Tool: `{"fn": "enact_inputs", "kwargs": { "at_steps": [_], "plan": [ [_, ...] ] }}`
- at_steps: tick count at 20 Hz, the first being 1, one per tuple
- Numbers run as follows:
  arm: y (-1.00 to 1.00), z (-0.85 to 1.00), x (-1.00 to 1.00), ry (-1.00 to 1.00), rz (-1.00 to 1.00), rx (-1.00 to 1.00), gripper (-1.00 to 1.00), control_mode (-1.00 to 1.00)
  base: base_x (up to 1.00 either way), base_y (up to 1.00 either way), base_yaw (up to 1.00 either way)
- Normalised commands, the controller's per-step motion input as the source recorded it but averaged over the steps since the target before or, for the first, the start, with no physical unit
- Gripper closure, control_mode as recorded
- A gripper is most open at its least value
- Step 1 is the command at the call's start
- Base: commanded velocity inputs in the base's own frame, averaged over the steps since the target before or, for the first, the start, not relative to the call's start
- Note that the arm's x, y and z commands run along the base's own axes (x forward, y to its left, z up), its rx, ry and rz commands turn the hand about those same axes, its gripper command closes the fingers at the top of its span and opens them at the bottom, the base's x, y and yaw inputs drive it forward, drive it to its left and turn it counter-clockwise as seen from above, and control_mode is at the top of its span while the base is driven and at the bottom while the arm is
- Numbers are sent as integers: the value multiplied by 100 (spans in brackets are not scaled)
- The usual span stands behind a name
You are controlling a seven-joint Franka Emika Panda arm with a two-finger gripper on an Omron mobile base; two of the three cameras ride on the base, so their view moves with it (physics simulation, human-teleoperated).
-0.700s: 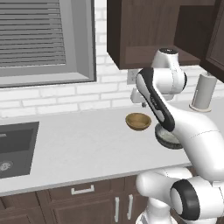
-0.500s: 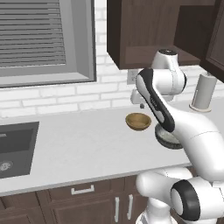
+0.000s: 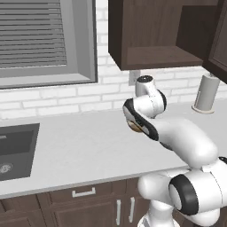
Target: Pick up the bowls on the counter and stack them on top of one another in the open cabinet. Place the smaller bowl on top of the larger bowl.
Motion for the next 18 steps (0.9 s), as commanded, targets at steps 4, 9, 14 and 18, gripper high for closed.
{"fn": "enact_inputs", "kwargs": {
  "at_steps": [4, 9, 14, 18],
  "plan": [
    [-22, -74, 100, 6, 7, 0, -100, -100, 0, 0, 0],
    [-1, -65, 72, 3, 14, -8, -100, -100, 0, 0, 0],
    [0, -51, 66, 5, 16, -1, -100, -100, 0, 0, 0],
    [-4, -50, 56, 2, 14, -1, -100, -100, 0, 0, 0]
  ]
}}
